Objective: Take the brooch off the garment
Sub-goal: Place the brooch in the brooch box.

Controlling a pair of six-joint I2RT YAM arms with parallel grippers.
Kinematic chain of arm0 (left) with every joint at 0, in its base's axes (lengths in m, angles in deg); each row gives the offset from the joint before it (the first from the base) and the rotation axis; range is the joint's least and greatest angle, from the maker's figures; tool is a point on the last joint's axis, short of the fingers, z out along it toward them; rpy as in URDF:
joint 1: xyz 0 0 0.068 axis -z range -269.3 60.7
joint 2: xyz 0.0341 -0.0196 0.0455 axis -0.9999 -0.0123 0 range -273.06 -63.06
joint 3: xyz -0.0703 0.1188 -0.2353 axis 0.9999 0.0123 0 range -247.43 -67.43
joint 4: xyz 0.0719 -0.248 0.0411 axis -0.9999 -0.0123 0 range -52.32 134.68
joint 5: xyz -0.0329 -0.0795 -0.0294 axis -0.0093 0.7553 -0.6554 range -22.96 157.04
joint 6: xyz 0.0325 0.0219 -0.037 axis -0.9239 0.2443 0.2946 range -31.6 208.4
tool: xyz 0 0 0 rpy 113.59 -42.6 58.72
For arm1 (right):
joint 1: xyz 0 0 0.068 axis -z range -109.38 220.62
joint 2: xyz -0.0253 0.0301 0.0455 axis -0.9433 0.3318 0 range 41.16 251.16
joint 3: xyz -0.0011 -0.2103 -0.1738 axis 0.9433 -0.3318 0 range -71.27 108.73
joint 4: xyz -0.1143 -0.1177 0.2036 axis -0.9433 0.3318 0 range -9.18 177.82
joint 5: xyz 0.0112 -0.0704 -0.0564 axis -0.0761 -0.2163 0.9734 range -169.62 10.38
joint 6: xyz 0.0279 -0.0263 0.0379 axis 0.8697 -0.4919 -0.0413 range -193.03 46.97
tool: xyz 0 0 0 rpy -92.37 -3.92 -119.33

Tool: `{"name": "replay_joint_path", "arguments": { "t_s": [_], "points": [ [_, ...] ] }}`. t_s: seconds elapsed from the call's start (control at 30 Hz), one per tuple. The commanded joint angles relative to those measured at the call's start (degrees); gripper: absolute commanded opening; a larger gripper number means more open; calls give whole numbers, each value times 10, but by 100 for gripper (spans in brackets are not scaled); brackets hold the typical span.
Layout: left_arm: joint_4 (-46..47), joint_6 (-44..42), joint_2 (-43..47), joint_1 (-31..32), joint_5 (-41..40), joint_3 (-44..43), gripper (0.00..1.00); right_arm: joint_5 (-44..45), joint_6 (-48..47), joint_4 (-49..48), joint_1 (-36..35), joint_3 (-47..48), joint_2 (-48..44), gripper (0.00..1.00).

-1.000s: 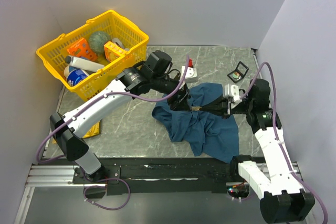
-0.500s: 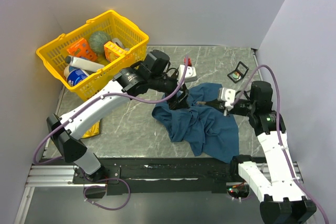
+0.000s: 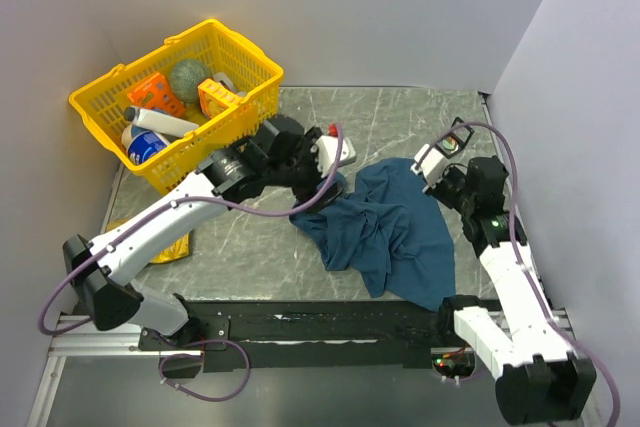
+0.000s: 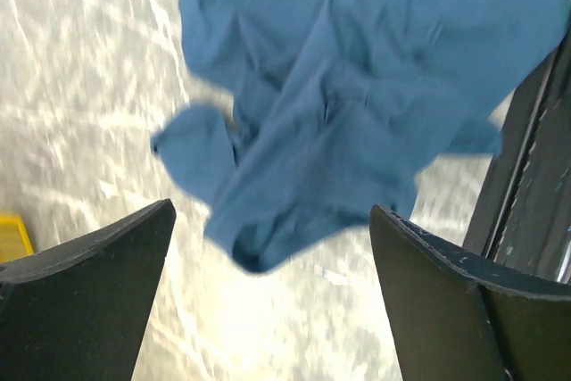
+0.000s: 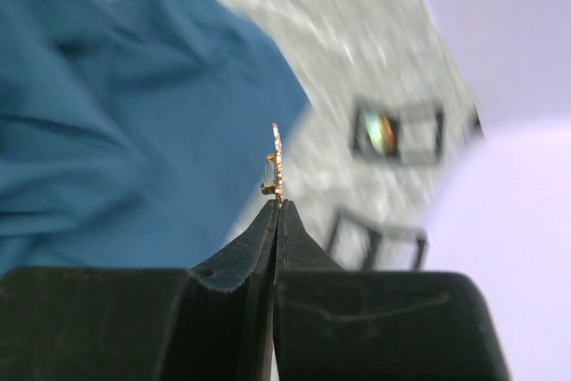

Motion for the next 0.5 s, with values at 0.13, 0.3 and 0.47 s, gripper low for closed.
{"name": "replay_joint_path", "arguments": {
  "t_s": [0.13, 0.3, 0.47],
  "points": [
    [19, -21, 64, -23, -43, 86, 96, 287, 26, -185, -1, -36, 136, 0],
    [36, -18, 104, -31, -44, 144, 96, 344, 42, -212, 2, 4, 234, 0],
    [11, -25, 134, -35, -53, 154, 96, 397, 65, -233, 3, 42, 303, 0]
  ]
}}
